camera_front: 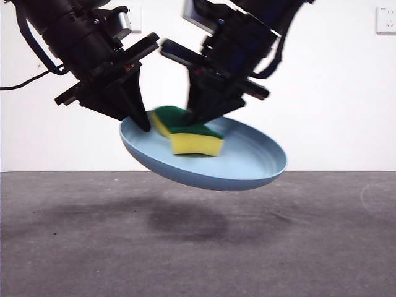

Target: Pick up the plate,pick up the cloth,clean the plate with the cloth

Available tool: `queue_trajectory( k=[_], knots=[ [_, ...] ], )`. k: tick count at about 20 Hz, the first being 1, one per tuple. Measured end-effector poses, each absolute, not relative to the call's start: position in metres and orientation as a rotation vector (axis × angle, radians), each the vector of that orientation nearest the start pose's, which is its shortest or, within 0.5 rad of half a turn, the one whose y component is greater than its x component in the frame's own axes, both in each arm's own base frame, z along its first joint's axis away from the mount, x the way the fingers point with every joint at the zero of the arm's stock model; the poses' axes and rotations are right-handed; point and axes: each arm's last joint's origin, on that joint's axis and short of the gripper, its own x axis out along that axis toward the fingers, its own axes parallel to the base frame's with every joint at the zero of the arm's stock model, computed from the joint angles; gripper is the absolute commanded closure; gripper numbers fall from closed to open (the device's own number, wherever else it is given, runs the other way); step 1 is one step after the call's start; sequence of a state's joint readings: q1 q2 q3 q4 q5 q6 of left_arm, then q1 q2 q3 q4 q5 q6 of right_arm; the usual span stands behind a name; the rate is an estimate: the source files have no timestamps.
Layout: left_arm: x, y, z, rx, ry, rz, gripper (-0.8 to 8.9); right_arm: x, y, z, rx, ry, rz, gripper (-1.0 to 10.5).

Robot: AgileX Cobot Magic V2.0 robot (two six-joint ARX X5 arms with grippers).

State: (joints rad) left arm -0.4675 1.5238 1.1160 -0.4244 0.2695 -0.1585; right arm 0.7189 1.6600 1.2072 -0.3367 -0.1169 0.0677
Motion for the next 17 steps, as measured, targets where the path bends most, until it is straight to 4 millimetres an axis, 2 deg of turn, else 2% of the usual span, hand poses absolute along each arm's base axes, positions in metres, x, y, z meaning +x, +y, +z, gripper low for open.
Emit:
queue_trajectory(
  k=[2, 4, 7, 9, 11, 17],
  knots=[
    [0.284, -0.152, 0.255, -0.063, 0.887, -0.631, 8.22, 0.254, 0.247, 0.243, -0.212, 0.849, 0.793, 9.6],
    [0.285, -0.151, 0.255, -0.069, 0.872, -0.635, 8.22, 0.244, 0.246, 0.238, -0.272, 0.942, 0.783, 9.6],
    [0.289, -0.145, 0.255, -0.081, 0.868, -0.618, 8.22, 0.233, 0.236, 0.229, -0.455, 1.050, 0.639, 9.6],
    [0.290, -0.140, 0.254, -0.086, 0.881, -0.601, 8.22, 0.241, 0.224, 0.228, -0.545, 1.026, 0.481, 9.6],
    [0.289, -0.139, 0.253, -0.091, 0.910, -0.591, 8.22, 0.254, 0.217, 0.231, -0.561, 0.942, 0.349, 9.6],
    [0.288, -0.139, 0.252, -0.128, 0.930, -0.603, 8.22, 0.280, 0.220, 0.247, -0.390, 0.704, 0.353, 9.6]
  ],
)
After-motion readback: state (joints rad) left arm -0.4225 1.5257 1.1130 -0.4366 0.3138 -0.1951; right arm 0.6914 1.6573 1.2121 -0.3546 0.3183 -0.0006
